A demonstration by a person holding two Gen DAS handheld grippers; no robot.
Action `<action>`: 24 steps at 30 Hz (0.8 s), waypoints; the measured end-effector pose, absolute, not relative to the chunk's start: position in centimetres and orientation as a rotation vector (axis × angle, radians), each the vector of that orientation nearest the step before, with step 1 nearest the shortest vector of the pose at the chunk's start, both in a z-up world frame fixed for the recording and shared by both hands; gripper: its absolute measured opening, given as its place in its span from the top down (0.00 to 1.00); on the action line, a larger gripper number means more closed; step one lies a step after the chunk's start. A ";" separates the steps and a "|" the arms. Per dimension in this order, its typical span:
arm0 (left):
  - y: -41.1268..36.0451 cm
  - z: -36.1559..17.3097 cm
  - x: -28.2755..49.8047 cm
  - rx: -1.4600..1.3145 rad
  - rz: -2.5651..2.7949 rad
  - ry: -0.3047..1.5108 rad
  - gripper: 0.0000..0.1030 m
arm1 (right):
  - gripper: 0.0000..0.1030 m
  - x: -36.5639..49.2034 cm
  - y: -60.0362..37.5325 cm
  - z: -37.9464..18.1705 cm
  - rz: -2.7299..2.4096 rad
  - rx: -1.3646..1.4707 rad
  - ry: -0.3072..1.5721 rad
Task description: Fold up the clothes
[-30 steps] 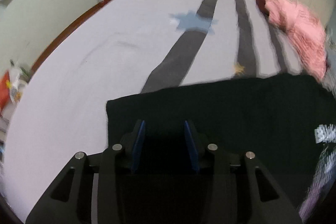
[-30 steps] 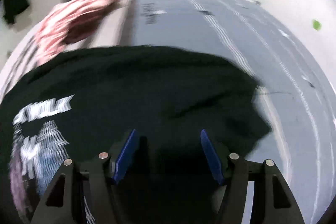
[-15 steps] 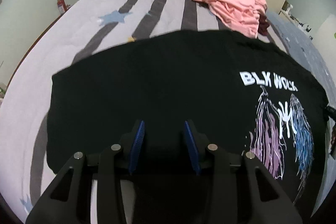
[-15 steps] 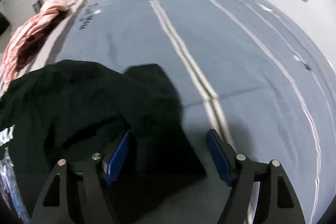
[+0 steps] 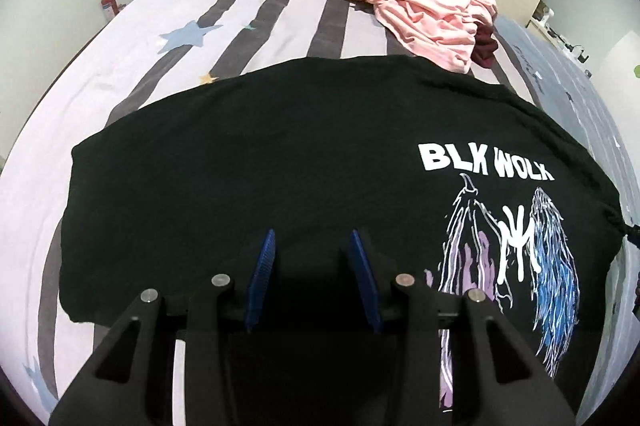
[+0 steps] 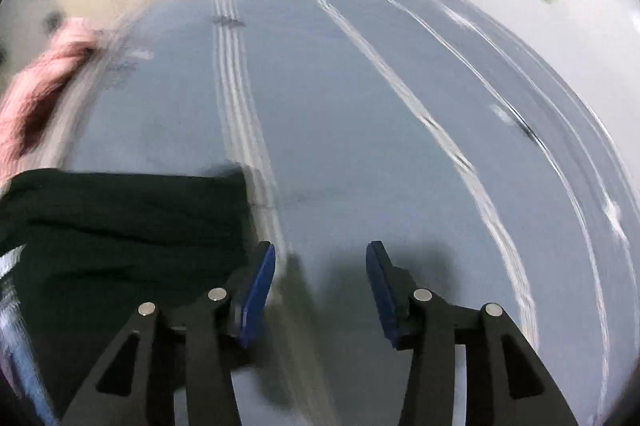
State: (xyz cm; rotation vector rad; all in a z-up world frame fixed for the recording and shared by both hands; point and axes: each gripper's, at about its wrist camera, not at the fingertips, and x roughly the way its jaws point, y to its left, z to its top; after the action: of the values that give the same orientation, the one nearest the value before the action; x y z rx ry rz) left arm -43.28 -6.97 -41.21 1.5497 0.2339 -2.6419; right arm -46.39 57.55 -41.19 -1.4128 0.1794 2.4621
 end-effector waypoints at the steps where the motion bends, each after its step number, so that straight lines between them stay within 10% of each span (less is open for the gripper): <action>1: -6.9 -41.3 -43.4 1.554 -2.641 0.230 0.65 | 0.59 -46.4 58.2 -41.2 2.451 -1.413 0.192; 13: -5.6 -41.9 -44.5 1.593 -2.644 0.197 0.65 | 0.51 -52.0 55.8 -42.7 2.554 -1.546 0.187; 15: -5.7 -41.8 -44.5 1.590 -2.645 0.191 0.65 | 0.90 -53.7 55.3 -43.9 2.551 -1.584 0.180; 24: -6.8 -41.8 -43.8 1.574 -2.611 0.229 0.65 | 0.89 -58.1 57.3 -39.8 2.491 -1.393 0.113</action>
State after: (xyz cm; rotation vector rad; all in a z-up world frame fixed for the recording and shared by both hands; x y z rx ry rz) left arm -43.84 -6.79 -41.78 1.5735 0.2291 -2.6113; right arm -58.06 57.32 -39.81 -1.3934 0.1128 2.4909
